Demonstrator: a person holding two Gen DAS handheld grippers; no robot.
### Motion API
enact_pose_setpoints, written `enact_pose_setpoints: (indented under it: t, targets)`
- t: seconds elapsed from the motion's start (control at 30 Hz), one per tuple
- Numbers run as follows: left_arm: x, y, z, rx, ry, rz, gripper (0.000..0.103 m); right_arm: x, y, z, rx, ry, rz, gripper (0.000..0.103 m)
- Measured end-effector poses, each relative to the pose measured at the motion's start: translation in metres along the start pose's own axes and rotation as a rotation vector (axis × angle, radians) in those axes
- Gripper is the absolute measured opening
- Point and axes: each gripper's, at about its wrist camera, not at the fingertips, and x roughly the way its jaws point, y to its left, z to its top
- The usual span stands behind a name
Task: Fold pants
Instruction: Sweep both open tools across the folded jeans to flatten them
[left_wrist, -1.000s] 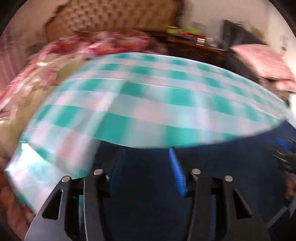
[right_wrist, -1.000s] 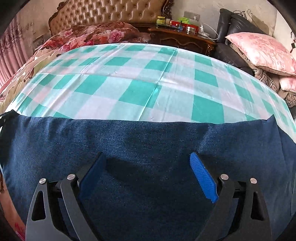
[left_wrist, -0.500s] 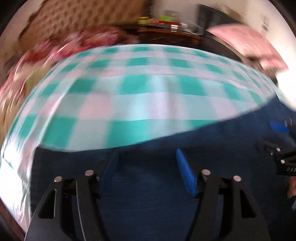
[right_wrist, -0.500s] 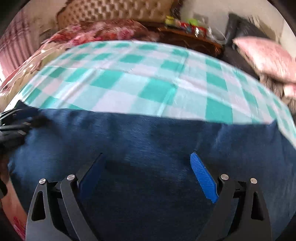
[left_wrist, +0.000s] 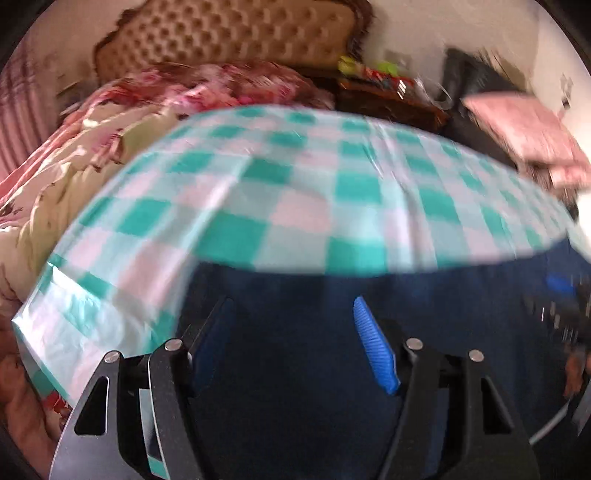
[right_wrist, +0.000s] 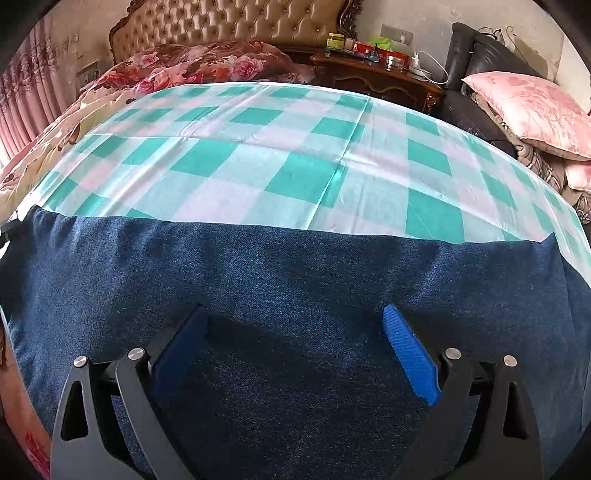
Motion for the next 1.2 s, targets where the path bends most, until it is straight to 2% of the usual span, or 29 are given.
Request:
enact_pose_setpoints:
  t: [0.07,0.13,0.23,0.27,0.3,0.33,0.37,0.4,0.47,0.57,0.6,0.63,0.7,0.83,0.87,0.9,0.93,0.97,1.0,1.1,1.17,1.2]
  targets:
    - [0.011,0.0,-0.014,0.027,0.038,0.022,0.068,0.0,0.0,0.0,0.0,-0.002,0.001,0.094]
    - [0.012,0.006,-0.019,0.033,0.008,0.037,0.066,0.002,-0.003,0.0,0.014,0.005,-0.002,0.098]
    - [0.008,0.023,-0.014,-0.024,-0.001,0.092,0.061,0.003,-0.003,0.001,0.011,0.005,-0.005,0.098]
    - [0.008,0.029,-0.011,-0.05,-0.002,0.117,0.061,0.003,-0.003,0.001,0.011,0.005,-0.006,0.098]
    - [0.007,0.037,-0.008,-0.089,0.003,0.187,0.065,0.003,-0.003,0.001,0.012,0.004,-0.005,0.098]
    - [0.002,0.044,-0.011,-0.12,0.006,0.224,0.066,0.003,-0.003,0.001,0.011,0.004,-0.005,0.098]
    - [-0.002,0.049,-0.011,-0.156,0.004,0.228,0.066,0.003,-0.003,0.0,0.011,0.004,-0.006,0.098]
    - [-0.007,0.05,-0.012,-0.174,-0.003,0.212,0.066,0.003,-0.003,0.0,0.011,0.004,-0.005,0.098]
    - [-0.017,0.04,-0.016,-0.164,-0.024,0.129,0.067,0.002,-0.003,0.0,0.012,0.003,-0.005,0.098]
    - [-0.02,0.002,-0.028,-0.03,-0.019,0.011,0.072,0.002,-0.003,0.0,0.011,0.004,-0.006,0.098]
    - [-0.017,-0.007,-0.032,0.004,-0.011,-0.006,0.072,0.002,-0.003,0.0,0.011,0.004,-0.005,0.098]
    - [-0.011,-0.015,-0.036,0.038,0.0,-0.006,0.072,0.002,-0.003,0.0,0.011,0.004,-0.005,0.098]
    - [0.005,-0.015,-0.041,0.066,0.01,0.044,0.074,0.002,-0.003,0.0,0.011,0.004,-0.005,0.098]
    - [0.011,0.007,-0.026,0.028,-0.004,0.136,0.072,-0.002,-0.002,0.0,0.003,-0.005,-0.025,0.097]
    - [0.011,0.014,-0.021,0.016,-0.008,0.131,0.072,-0.005,-0.002,-0.001,0.003,-0.01,-0.03,0.096]
    - [0.012,0.021,-0.016,0.005,-0.008,0.139,0.073,-0.013,-0.001,-0.004,0.011,-0.023,-0.015,0.09]
    - [0.014,0.031,-0.01,-0.004,0.001,0.2,0.072,-0.02,0.0,-0.006,0.018,-0.028,-0.001,0.084]
    - [0.014,0.04,-0.006,-0.018,0.004,0.227,0.072,-0.027,0.001,-0.009,0.025,-0.03,0.008,0.082]
    - [0.013,0.05,-0.001,-0.051,-0.002,0.223,0.072,-0.035,0.003,-0.014,0.024,-0.033,0.012,0.081]
    - [0.008,0.079,0.014,-0.155,-0.018,0.145,0.071,-0.048,0.009,-0.025,0.01,-0.044,0.023,0.08]
    - [0.005,0.081,0.02,-0.156,-0.025,0.098,0.069,-0.047,0.009,-0.028,0.01,-0.037,0.014,0.078]
    - [0.006,0.079,0.023,-0.146,-0.021,0.077,0.068,-0.043,0.008,-0.029,0.01,-0.026,0.006,0.074]
